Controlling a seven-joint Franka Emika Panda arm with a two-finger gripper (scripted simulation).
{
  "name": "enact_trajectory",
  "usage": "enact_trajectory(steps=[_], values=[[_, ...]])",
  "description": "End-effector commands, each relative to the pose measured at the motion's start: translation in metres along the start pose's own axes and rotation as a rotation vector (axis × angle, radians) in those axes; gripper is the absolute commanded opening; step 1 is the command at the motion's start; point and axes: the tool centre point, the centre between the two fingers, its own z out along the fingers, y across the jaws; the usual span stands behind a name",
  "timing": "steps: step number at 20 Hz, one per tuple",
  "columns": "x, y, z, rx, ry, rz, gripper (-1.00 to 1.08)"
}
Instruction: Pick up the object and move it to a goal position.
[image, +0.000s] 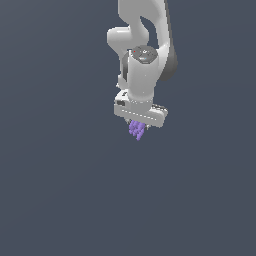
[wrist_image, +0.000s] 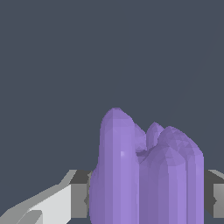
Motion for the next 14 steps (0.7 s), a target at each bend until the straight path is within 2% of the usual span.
enact_trajectory(steps=[1,9,14], values=[[-0.007,-0.022,-0.023,-0.001,0.000,0.001,-1.00],[-0.026,-0.089,-0.094,0.000,0.000,0.000,-1.00],[-0.033,-0.120,-0.126,0.000,-0.001,0.000,-1.00]])
